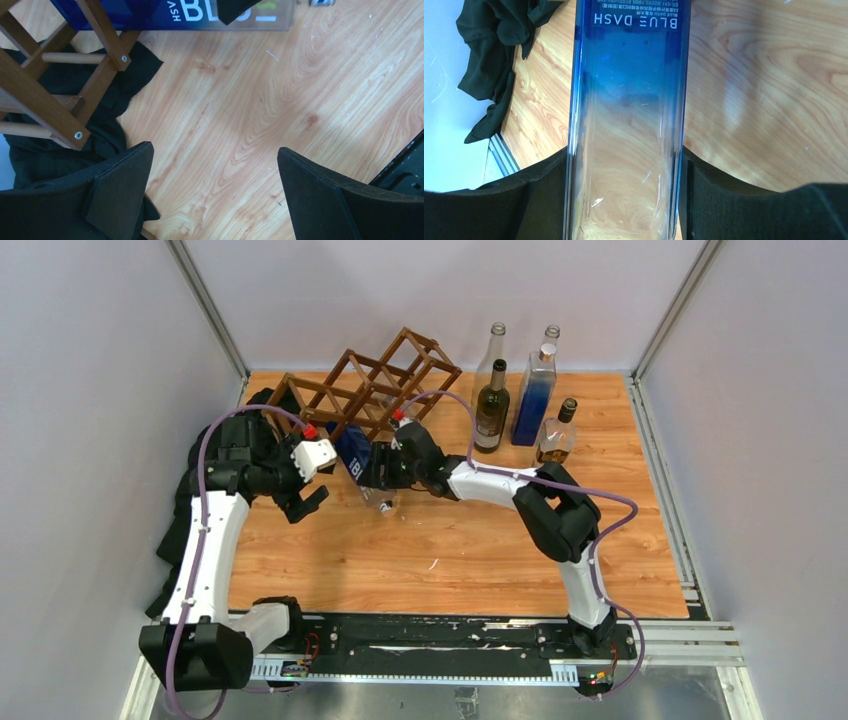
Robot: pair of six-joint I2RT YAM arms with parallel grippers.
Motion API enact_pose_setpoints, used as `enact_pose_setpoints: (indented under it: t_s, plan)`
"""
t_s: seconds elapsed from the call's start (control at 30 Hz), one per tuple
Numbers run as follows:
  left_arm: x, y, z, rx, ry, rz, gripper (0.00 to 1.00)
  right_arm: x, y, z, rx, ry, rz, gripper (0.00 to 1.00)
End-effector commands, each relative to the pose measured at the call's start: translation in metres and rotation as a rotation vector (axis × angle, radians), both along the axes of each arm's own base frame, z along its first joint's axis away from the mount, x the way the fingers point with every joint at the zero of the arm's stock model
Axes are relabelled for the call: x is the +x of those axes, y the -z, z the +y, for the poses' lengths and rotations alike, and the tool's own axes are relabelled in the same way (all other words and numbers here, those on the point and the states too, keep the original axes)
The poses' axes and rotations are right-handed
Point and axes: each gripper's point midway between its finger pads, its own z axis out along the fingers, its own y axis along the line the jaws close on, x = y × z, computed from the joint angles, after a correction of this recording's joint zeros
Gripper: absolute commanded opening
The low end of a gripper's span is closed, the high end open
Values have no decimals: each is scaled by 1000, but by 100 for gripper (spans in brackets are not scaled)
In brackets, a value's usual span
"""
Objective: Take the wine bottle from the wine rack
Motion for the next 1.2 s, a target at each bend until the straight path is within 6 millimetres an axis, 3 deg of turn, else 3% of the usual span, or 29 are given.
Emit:
enact_pose_setpoints:
  t_s: [0.0, 0.4, 0.7, 0.97, 1.17]
  plan:
    - [3, 13, 5, 38, 31, 22, 100, -6, -75, 10, 174, -28, -148, 0]
    - [13, 26, 11, 94, 79, -6, 100, -38, -80, -20, 202, -43, -155, 0]
    - [14, 19, 2, 93, 170, -74, 100, -83, -79, -61, 216, -71, -118, 0]
    - [7, 17, -20, 111, 281, -107, 100, -111, -100, -79, 282, -109, -93, 0]
    - [-9, 8, -44, 172, 454, -220, 100, -135, -113, -78, 268, -244, -69, 0]
